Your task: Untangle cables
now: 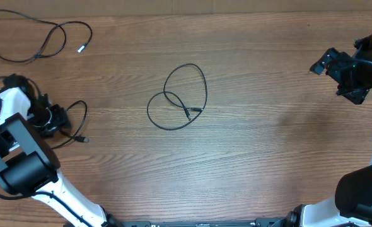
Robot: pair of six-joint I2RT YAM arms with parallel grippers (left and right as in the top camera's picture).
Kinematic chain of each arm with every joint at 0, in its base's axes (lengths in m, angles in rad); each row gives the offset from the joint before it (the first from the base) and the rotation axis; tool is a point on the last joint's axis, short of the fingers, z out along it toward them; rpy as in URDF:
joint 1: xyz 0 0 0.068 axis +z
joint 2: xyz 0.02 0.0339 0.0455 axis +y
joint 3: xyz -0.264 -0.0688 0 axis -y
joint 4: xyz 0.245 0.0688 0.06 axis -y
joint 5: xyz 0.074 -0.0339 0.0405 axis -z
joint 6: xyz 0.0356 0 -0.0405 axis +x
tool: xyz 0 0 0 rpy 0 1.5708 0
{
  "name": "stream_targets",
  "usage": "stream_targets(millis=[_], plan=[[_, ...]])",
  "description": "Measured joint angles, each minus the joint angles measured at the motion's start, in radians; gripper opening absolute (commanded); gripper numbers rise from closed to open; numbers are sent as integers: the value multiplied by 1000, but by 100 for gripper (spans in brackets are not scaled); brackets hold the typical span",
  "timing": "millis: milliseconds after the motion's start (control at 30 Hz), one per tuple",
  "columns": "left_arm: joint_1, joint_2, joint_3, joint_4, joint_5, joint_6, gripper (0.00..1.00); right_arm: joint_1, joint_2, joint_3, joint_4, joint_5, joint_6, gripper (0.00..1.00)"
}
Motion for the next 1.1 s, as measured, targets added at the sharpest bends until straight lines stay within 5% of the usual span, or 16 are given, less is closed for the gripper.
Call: stream_targets(millis=[167, 500, 767, 1100], plan=[[4, 18, 18, 13, -2, 16, 5, 0, 0, 0, 1, 0, 0, 100], [3, 81, 143, -25, 23, -14, 4, 0, 0, 0, 1, 0, 0, 100], [3, 138, 605, -304, 51, -21, 4, 0, 0, 0, 0, 1, 0, 100], [3, 127, 716, -354, -303, -149, 4, 0, 0, 0, 1, 1, 0, 100]])
